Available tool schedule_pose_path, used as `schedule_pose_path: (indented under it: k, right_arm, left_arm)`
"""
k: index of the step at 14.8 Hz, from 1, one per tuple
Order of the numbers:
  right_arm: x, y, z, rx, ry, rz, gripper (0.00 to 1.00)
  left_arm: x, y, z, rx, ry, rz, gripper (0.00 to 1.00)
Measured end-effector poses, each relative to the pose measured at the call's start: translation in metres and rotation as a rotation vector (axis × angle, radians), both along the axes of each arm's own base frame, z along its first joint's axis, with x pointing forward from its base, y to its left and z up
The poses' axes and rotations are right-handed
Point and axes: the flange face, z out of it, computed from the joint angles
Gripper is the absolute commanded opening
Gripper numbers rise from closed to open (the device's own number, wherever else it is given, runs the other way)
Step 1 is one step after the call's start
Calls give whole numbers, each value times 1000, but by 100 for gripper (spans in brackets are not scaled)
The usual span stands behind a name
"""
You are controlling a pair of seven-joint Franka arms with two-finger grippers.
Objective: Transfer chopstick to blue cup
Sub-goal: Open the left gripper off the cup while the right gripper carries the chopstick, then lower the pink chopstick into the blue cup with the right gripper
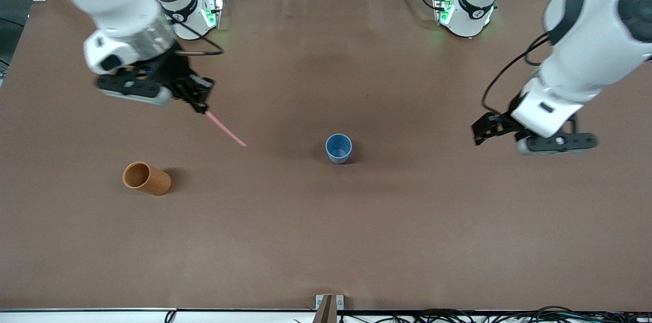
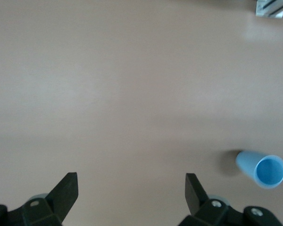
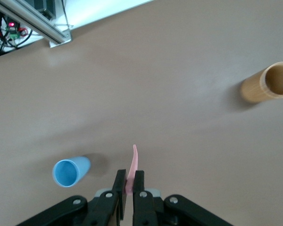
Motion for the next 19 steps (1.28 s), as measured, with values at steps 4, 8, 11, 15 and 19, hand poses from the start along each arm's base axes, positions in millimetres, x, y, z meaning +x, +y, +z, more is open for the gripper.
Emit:
schedule_pose_path:
  k: [4, 8, 11, 15, 19]
  right_arm:
    - [3, 113, -53, -19, 12, -50, 2]
    - [5, 175, -73, -1, -4, -61, 2]
    - [-11, 198, -79, -11, 6, -27, 2]
    - [-32, 227, -107, -47, 35, 11, 2]
    - [-26, 231, -124, -57, 14, 15, 4]
  left_arm:
    - [-22, 41, 44, 26, 30, -66, 100]
    - [-60, 41, 89, 32, 29, -91, 100]
    - [-68, 46, 100, 34, 23, -112, 100]
    - [-64, 56, 93, 36, 34, -116, 100]
    - [-64, 56, 92, 36, 37, -117, 100]
